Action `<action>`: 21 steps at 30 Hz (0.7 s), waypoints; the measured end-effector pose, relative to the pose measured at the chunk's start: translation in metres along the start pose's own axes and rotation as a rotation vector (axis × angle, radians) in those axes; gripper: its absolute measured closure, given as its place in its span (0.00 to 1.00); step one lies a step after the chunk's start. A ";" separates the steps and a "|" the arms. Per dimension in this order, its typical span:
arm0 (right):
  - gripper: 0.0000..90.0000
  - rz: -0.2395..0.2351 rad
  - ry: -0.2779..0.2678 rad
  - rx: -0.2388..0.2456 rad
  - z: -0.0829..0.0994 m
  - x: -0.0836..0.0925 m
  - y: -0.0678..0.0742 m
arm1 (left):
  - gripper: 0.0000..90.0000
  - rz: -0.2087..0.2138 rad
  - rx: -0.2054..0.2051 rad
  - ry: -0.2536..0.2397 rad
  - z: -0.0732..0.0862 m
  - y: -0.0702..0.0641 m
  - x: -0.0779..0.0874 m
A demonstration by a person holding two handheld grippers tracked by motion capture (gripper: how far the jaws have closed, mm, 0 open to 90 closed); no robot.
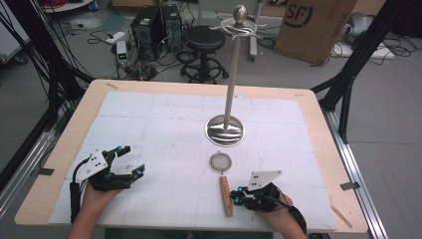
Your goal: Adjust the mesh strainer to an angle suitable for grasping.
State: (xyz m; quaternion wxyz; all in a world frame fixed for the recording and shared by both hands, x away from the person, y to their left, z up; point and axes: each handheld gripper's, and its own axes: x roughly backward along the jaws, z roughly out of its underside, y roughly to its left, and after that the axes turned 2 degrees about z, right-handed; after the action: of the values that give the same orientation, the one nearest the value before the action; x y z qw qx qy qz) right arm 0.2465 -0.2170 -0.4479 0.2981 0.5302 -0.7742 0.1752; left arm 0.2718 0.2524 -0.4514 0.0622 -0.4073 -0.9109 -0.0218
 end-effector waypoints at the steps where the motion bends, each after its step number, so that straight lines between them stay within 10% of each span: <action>1: 0.92 0.000 0.000 0.000 0.000 0.000 0.000 | 0.17 -0.001 -0.002 0.001 0.000 0.000 0.000; 21: 0.93 0.007 0.028 0.029 -0.032 -0.034 0.005 | 0.17 -0.002 -0.006 0.000 0.000 -0.001 0.000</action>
State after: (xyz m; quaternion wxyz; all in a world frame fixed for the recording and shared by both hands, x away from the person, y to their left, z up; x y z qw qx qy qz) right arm 0.2597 -0.1717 -0.4455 0.3005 0.5295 -0.7691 0.1946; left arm 0.2711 0.2517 -0.4514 0.0609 -0.4068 -0.9112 -0.0246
